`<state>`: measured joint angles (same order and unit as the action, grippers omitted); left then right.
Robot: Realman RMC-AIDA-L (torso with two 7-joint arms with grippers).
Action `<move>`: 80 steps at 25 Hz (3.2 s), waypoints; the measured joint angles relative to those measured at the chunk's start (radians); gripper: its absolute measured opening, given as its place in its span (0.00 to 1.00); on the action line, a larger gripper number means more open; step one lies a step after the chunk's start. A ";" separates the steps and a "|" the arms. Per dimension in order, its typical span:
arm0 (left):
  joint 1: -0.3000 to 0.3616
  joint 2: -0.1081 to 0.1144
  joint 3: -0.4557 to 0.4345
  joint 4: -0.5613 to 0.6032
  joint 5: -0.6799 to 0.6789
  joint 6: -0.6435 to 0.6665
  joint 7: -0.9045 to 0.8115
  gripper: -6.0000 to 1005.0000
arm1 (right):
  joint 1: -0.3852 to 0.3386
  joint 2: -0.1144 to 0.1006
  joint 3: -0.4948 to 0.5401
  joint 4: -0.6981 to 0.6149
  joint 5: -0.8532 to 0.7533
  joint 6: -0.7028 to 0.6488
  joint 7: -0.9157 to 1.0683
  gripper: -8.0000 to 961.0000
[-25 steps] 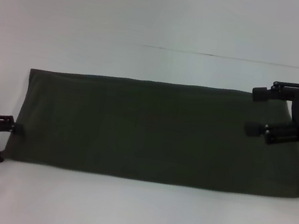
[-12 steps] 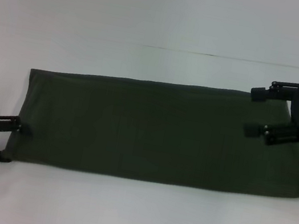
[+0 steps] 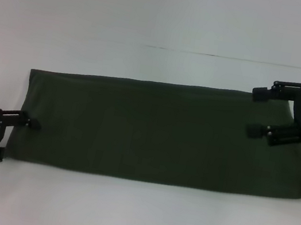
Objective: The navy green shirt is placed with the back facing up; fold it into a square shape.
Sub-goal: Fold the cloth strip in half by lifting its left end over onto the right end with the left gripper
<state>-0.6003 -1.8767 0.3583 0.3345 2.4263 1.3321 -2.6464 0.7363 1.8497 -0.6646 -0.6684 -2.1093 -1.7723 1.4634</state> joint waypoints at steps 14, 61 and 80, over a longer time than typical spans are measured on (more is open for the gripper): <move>-0.004 -0.004 -0.013 0.000 -0.016 0.018 0.000 0.90 | 0.014 0.000 -0.001 -0.007 0.000 0.001 0.013 0.97; 0.003 -0.008 -0.010 0.007 -0.011 0.019 0.047 0.08 | 0.024 0.003 -0.002 -0.007 0.001 -0.003 0.014 0.97; 0.055 0.022 -0.017 0.079 -0.013 0.071 0.062 0.04 | -0.042 0.013 0.090 0.008 0.003 0.001 0.051 0.97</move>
<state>-0.5453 -1.8548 0.3414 0.4139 2.4136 1.4031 -2.5843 0.6941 1.8630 -0.5744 -0.6608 -2.1061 -1.7708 1.5142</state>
